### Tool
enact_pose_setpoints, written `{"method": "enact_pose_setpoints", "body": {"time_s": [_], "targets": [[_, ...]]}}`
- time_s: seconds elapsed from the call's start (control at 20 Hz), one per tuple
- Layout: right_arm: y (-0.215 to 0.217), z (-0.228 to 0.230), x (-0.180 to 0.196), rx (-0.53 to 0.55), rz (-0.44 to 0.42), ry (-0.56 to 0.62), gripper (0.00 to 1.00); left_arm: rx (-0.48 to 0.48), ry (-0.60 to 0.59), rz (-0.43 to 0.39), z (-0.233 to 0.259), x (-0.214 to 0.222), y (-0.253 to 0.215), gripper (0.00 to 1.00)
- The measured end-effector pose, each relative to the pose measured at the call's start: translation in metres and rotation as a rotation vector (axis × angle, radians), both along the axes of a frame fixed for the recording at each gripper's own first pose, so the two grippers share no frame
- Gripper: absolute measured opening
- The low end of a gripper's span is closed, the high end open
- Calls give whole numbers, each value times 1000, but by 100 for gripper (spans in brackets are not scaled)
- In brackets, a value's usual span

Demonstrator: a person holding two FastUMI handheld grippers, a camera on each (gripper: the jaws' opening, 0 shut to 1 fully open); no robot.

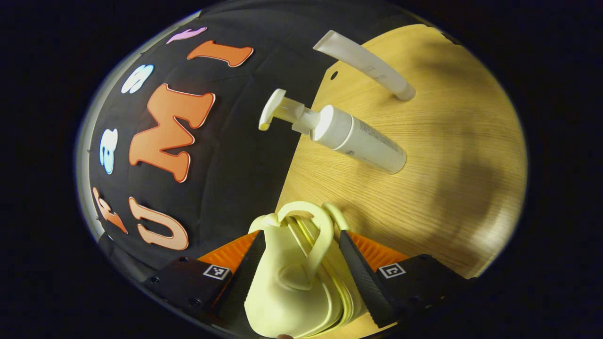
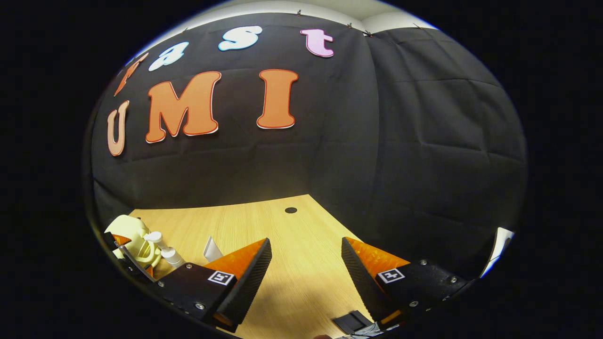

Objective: First open the suitcase, pack the skin care products into it, and then close the suitcase.

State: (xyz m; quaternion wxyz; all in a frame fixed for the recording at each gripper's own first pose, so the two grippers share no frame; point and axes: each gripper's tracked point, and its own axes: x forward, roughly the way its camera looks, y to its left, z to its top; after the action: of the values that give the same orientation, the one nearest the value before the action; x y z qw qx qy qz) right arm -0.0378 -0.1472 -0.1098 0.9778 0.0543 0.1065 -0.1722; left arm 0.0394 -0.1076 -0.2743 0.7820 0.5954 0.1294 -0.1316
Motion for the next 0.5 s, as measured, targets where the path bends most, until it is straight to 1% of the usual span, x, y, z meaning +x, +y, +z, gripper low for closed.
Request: {"method": "enact_pose_setpoints", "body": {"time_s": [0.15,0.3,0.35,0.4,0.45,0.5], "targets": [[1,1,-2,10,-6,-6,95,28,22,-3,-7,9,-2,99],[5,8,-5,18,-4,-25,95,82,59,21,-17,19,6,96],[6,9,-6,13,-1,-30,95,95,70,31,-20,22,8,86],[6,11,-6,7,2,-33,95,100,80,45,-26,23,10,83],[8,11,-7,2,8,-33,95,113,100,69,-29,16,5,61],[9,11,-6,3,16,-35,95,123,131,68,-36,17,13,39]]}}
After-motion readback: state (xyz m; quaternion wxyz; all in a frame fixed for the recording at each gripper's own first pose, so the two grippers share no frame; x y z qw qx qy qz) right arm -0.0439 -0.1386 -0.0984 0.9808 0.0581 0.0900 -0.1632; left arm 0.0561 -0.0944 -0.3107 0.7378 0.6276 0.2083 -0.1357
